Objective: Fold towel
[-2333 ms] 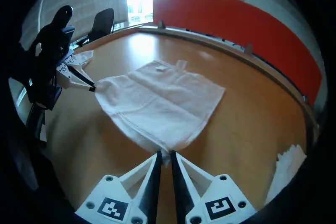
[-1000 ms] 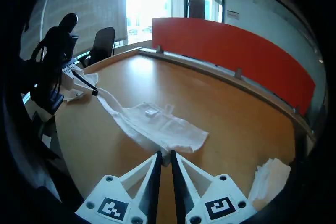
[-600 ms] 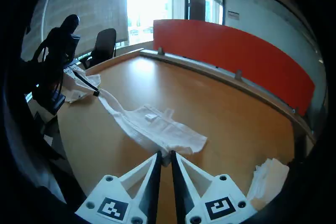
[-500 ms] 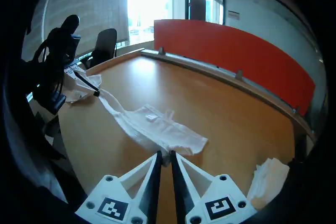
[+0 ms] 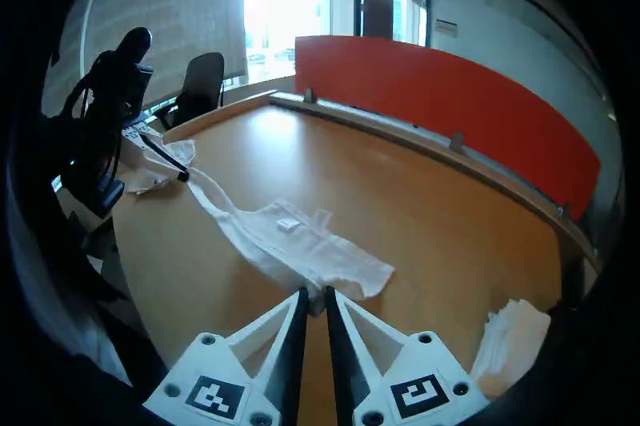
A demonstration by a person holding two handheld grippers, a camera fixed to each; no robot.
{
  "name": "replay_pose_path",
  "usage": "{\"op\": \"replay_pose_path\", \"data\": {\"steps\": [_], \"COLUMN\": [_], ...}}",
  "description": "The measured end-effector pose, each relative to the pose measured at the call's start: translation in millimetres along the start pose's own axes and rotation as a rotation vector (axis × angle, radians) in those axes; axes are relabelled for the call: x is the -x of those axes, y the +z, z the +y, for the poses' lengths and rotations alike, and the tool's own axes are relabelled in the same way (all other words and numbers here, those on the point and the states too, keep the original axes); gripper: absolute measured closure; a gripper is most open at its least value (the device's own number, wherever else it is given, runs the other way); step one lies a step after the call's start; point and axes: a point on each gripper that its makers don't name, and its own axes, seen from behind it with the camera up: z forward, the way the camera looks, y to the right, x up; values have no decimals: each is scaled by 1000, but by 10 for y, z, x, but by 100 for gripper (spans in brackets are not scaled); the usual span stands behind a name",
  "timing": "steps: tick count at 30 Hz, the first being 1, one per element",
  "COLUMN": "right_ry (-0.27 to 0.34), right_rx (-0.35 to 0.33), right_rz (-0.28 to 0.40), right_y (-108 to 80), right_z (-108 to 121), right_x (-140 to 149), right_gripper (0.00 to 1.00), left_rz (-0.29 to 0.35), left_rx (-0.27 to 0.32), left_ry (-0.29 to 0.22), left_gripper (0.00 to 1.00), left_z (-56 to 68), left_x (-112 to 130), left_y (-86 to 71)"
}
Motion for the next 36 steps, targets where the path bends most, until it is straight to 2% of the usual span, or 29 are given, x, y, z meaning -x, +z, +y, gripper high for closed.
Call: {"op": "replay_pose_path", "data": {"steps": [12,26,36], "right_ry": [-10,1,39], "right_rx": [4,7,14], "right_rz": [-40,-94,-116], "right_y": [168,514,755], "right_z": [94,310,451], "right_x": [76,234,315], "right_gripper": [83,83,83], "left_rz": [-26,-69,-86], "left_rx": [-19,-60,-76], "left_ry": [-26,-71,-54], "left_gripper": [91,91,91], "left_z": [-87,-254,-373], "left_x": [47,74,23], "left_y": [167,557,817]}}
